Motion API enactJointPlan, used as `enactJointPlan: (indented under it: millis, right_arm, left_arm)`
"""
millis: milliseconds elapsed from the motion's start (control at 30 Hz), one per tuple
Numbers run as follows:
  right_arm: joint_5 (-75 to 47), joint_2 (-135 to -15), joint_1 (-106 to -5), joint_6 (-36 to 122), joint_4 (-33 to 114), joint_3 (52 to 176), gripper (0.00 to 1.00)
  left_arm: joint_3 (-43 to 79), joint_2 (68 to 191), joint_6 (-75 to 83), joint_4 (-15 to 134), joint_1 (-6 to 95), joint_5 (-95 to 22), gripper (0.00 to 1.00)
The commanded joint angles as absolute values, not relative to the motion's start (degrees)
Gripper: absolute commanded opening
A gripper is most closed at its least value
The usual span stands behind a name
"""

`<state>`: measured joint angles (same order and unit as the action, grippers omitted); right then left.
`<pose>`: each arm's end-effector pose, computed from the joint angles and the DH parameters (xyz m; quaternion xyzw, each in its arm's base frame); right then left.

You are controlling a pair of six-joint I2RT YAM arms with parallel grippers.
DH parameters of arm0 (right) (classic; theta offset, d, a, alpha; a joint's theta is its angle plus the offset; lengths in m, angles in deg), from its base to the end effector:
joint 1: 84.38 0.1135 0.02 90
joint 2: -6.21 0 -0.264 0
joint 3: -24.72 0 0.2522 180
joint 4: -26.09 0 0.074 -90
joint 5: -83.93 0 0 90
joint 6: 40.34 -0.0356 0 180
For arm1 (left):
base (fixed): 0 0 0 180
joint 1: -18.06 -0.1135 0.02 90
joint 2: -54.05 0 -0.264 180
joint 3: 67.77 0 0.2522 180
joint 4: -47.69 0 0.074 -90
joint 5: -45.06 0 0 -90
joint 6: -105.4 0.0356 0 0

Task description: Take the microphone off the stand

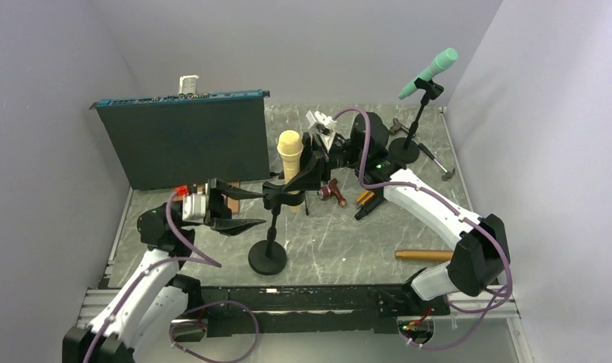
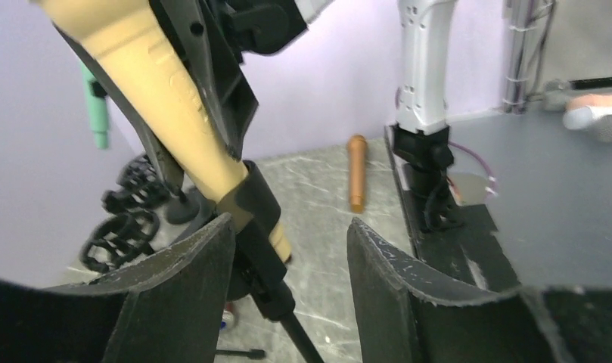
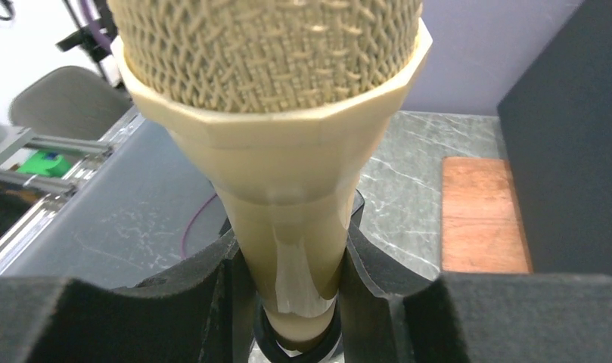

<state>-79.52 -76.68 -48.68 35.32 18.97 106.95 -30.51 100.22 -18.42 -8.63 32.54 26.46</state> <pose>0.2425 0.2163 0.3820 -0.5372 0.4420 0.6138 0.3732 0.1311 -0.0687 0.3277 0.4864 0.3821 -0.5029 0.6037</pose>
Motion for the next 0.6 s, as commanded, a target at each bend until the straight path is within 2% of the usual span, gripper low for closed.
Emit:
enactJointPlan:
  millis: [0, 100, 367, 467, 567]
  right_arm:
    - [-68.7, -70.7, -49.1, 43.2, 20.0, 106.2, 0.0]
    - [-66.4, -69.0, -49.2, 51.3, 25.1, 109.4, 0.0]
    - [-76.0, -76.1, -49.1, 65.6, 47.3, 124.7, 0.0]
    - [-76.5, -76.5, -49.1, 64.6, 46.3, 122.6, 0.0]
    - [-74.9, -74.4, -49.1, 61.3, 42.0, 117.4, 0.0]
  left_arm:
    - [-28.6, 87.4, 18.6, 29.5, 38.1, 12.8, 0.61]
    - [-27.0, 82.7, 25.9, 38.6, 42.0, 2.0, 0.63]
    - [-27.3, 81.2, 6.0, 30.8, 42.2, 1.4, 0.6]
    - [-26.2, 79.9, 6.8, 34.1, 42.3, 1.5, 0.6]
    - [-21.4, 81.0, 8.8, 45.7, 42.3, -3.7, 0.57]
